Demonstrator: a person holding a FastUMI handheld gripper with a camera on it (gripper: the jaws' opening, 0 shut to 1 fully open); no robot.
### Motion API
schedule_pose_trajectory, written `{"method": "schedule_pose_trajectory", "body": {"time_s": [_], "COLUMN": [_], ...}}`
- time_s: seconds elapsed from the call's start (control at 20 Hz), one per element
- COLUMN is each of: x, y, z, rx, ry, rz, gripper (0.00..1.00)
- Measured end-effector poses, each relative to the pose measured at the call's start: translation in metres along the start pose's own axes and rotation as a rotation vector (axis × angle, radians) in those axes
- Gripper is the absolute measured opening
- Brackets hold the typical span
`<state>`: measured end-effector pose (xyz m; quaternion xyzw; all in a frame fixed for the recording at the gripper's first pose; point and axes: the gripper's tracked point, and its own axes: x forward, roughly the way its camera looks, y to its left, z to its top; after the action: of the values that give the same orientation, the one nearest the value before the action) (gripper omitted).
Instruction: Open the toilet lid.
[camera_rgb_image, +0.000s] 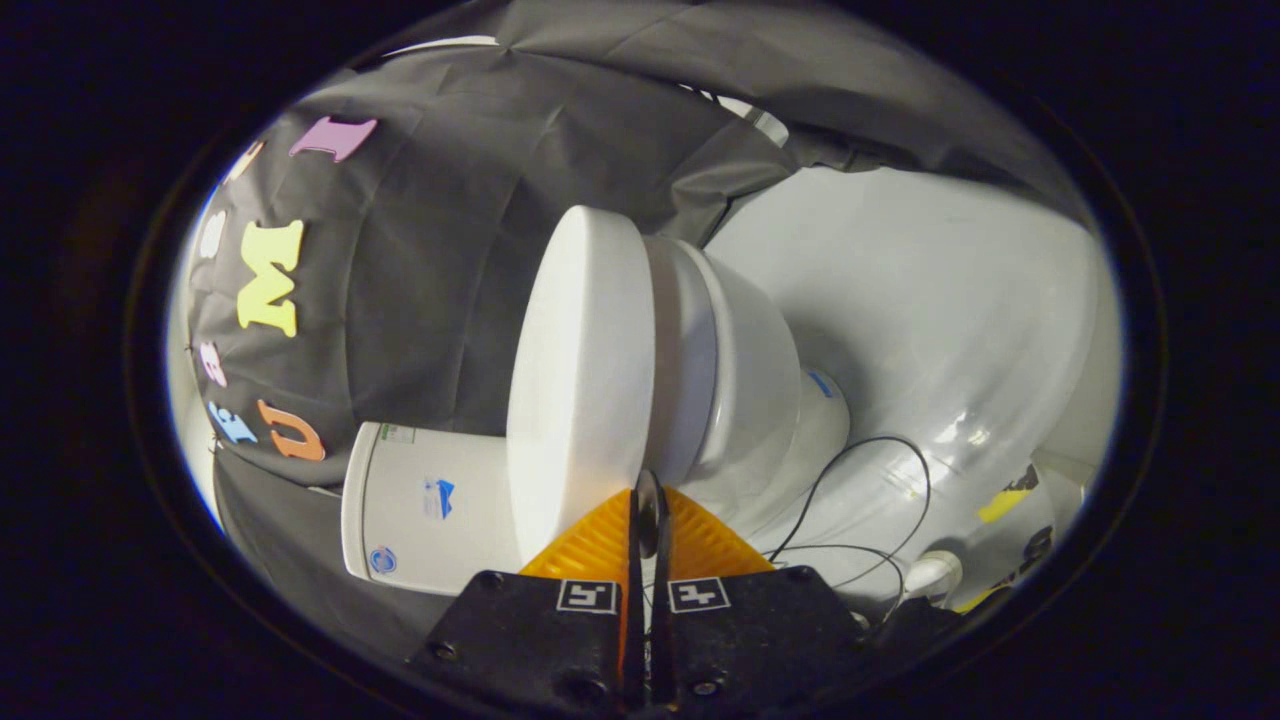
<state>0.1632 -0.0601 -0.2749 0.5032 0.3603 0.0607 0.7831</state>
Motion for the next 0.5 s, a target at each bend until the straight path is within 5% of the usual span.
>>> {"method": "schedule_pose_trajectory", "body": {"time_s": [0.5], "x": [-0.014], "y": [0.032], "z": [0.007], "rx": [-0.091], "ry": [-0.078], "rz": [0.014], "gripper": [0.04]}}
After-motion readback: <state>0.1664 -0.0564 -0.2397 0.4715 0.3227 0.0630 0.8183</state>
